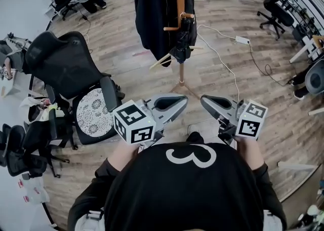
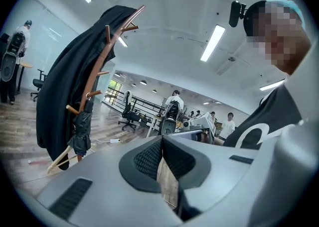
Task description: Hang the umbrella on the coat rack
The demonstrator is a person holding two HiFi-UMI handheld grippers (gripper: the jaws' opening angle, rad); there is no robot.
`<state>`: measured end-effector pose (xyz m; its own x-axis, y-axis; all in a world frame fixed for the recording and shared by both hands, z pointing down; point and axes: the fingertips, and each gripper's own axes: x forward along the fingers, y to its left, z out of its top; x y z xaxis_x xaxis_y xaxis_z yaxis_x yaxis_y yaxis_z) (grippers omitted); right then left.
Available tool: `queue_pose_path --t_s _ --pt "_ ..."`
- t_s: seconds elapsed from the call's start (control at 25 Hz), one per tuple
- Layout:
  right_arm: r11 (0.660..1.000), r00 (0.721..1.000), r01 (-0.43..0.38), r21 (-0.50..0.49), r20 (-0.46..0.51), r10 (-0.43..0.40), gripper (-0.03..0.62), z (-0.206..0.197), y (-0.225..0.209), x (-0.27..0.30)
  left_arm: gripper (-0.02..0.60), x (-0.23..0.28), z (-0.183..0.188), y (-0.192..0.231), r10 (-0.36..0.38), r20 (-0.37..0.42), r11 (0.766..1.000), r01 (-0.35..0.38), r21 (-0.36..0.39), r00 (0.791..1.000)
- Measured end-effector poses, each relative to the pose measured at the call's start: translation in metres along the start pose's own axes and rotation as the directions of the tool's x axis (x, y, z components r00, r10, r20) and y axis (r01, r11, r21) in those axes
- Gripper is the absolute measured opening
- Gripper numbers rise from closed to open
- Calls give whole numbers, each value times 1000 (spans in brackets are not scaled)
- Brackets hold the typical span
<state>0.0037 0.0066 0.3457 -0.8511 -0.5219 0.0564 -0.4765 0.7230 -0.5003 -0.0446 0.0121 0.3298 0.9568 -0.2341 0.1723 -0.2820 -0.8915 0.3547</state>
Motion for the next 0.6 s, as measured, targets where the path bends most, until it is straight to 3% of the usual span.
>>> queue_pose_path --t_s 0.6 --pt "1000 1000 22 3 -2 -22 26 -8 7 -4 17 -4 -7 -4 6 -4 1000 -6 -1 1000"
